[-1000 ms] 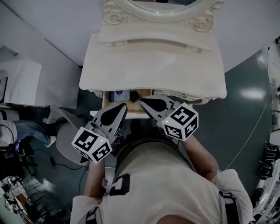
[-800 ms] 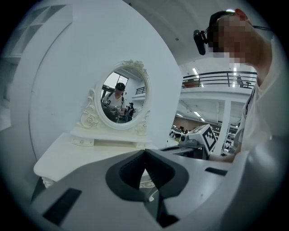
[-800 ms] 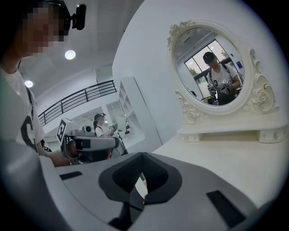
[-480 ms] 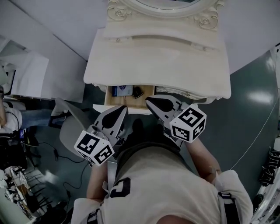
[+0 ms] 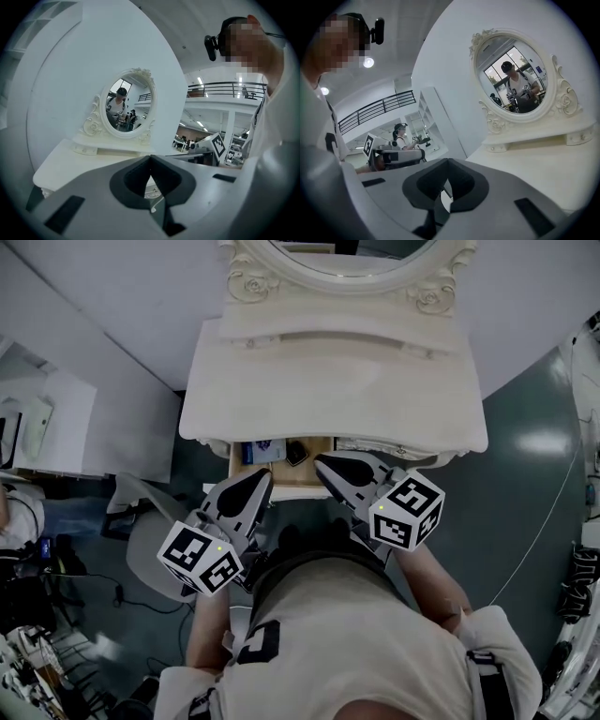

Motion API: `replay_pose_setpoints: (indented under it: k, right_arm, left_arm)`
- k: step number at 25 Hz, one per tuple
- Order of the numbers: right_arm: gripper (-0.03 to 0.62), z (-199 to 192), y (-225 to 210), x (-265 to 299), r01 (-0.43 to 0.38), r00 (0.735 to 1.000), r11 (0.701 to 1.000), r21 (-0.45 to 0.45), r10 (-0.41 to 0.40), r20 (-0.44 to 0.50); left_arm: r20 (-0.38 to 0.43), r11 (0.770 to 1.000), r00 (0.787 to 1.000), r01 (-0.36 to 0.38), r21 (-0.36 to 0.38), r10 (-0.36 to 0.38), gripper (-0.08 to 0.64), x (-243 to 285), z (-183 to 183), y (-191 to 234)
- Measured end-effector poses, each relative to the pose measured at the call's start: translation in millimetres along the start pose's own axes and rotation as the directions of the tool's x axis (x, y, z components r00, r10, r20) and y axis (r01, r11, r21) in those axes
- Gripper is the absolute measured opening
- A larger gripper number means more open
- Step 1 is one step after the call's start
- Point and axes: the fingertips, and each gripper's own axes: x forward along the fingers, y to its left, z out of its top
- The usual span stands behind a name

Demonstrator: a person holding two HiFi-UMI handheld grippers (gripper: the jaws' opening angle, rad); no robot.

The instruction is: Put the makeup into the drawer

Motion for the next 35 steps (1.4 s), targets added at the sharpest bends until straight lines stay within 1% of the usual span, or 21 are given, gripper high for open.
replay_pose_setpoints:
  k: [5,12,14,19,24,27,31,35]
  right_arm:
    - [0.028,-0.8,25.1,28.8,0.029,1.0,0.999,-0.015,-0.029,-0.001]
    - [0.028,-13.9,55.6,49.1,0.07,0.997,0.998,-0.009,-0.07,-0.015]
    - [0.028,-17.1,60.9,50.7,0.081,0.997,0.997,-0.007,-0.081,-0.013]
    - [0.028,-24.4,73.3,54.3,0.104,0.995,0.994,-0.015,-0.104,-0.003]
    - [0.028,-31.4,78.3,56.4,0.13,0.991,0.991,-0.015,-0.13,0.001]
    - [0.028,-31.9,83.0,58.4,0.131,0.991,0.991,-0.026,-0.131,-0.002]
    - [0.028,-30.5,86.9,63.3,0.122,0.993,0.992,-0.039,-0.122,-0.007]
    - [0.028,-28.9,93.3,67.7,0.101,0.995,0.994,-0.053,-0.102,-0.011]
  left_arm:
    - [0.01,0.999,0.999,0.048,-0.009,-0.048,0.058,-26.5,7.1,25.2]
    - [0.0,0.995,0.996,0.087,-0.041,-0.087,0.057,-57.7,-1.9,45.4]
    - [-0.004,0.994,0.995,0.101,-0.04,-0.101,0.057,-61.9,-2.3,48.3]
    - [-0.02,0.99,0.99,0.141,0.004,-0.141,0.057,-71.7,1.7,51.5]
    - [-0.02,0.982,0.982,0.188,0.008,-0.188,0.057,-77.9,1.2,48.4]
    - [-0.027,0.977,0.977,0.211,0.032,-0.211,0.057,-78.6,-1.0,42.7]
    - [-0.033,0.973,0.973,0.229,0.024,-0.228,0.057,-78.1,-3.7,39.2]
    - [-0.037,0.973,0.973,0.228,0.032,-0.227,0.057,-80.7,-4.4,38.7]
